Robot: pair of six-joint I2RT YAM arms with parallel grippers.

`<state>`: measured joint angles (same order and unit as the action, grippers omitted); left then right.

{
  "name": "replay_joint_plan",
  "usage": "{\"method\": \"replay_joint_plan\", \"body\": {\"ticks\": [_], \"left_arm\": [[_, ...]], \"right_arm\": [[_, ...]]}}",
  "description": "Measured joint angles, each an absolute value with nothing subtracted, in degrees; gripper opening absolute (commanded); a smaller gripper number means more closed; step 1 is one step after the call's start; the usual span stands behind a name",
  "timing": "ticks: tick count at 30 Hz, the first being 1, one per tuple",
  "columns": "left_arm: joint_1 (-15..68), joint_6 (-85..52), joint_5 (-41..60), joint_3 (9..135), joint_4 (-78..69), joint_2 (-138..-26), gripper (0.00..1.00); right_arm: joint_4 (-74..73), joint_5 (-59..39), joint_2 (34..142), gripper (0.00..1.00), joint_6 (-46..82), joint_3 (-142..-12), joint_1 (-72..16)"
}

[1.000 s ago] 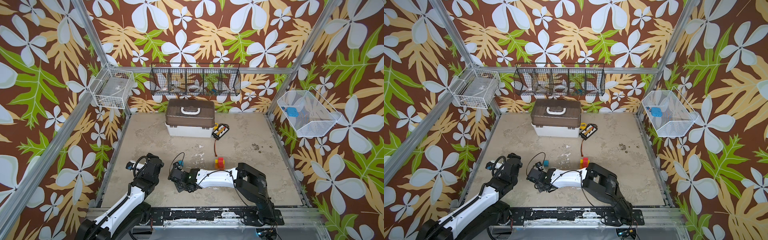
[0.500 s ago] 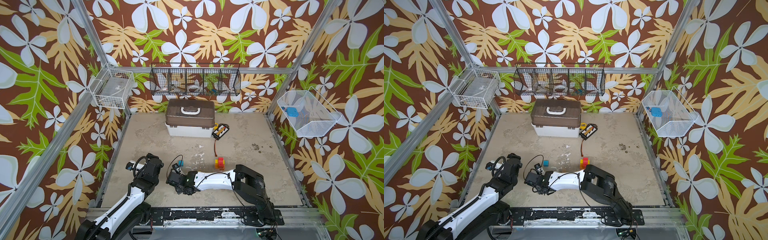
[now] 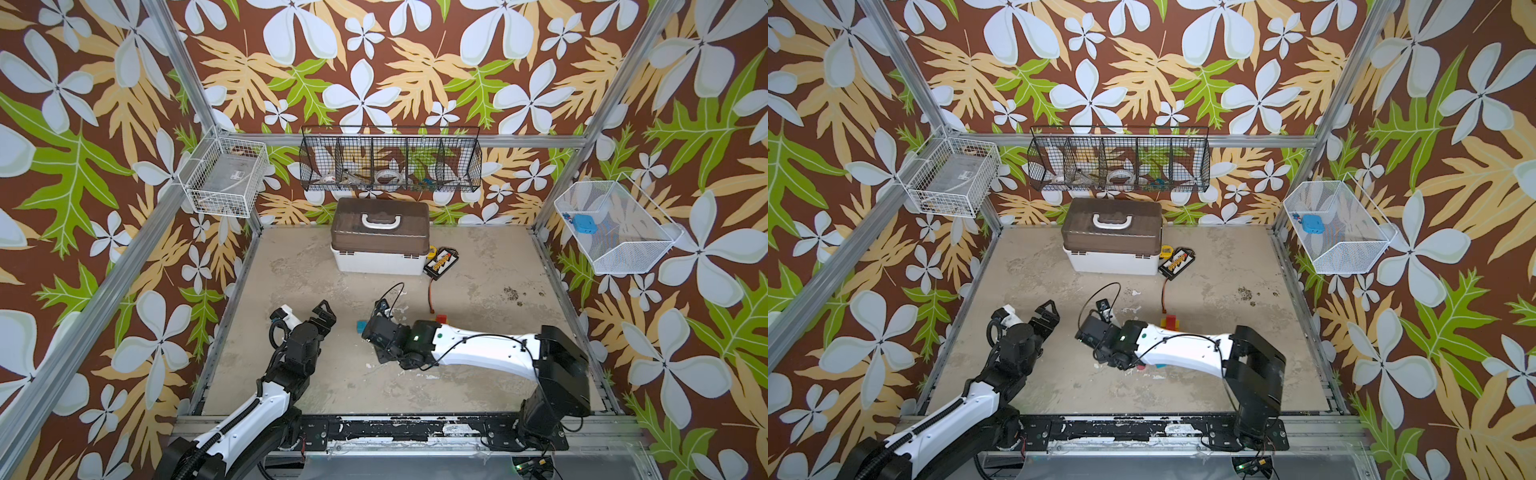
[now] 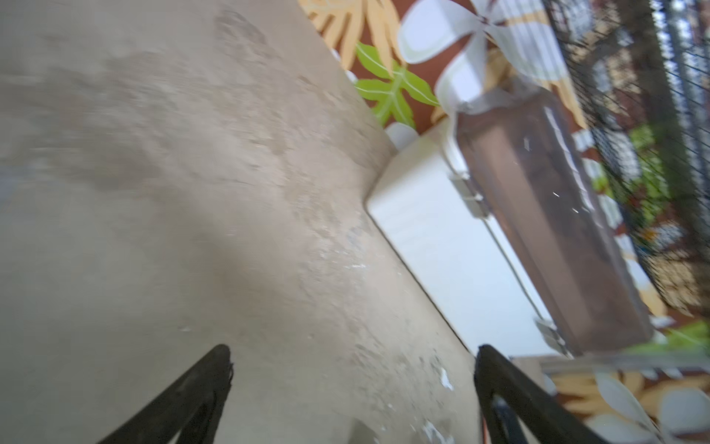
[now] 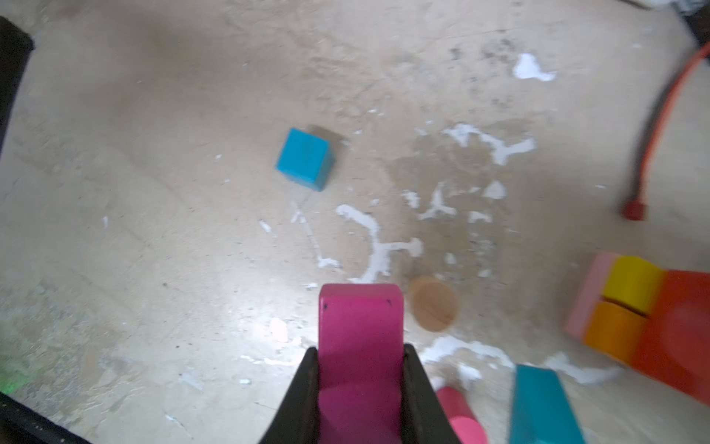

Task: Build the wood block tower
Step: 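Lift the magenta block and carry it over the stack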

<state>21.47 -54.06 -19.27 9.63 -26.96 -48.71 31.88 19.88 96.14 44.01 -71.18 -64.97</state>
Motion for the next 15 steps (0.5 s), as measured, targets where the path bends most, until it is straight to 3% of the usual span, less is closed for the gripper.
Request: {"method": "replay_joint_plan", "body": {"ticks": [7, 15], "left_arm": [[21.5, -47.6, -6.5, 13.5, -35.0, -57.1, 0.99], [21.5, -44.9, 3.7, 18.2, -37.1, -66.8, 0.99]], "right_arm": [[32.1, 20.7, 82.5, 0.18, 43.2, -61.0, -54.2], [30.0, 17.4, 78.3, 0.14, 42.9, -55.3, -44.1]]}}
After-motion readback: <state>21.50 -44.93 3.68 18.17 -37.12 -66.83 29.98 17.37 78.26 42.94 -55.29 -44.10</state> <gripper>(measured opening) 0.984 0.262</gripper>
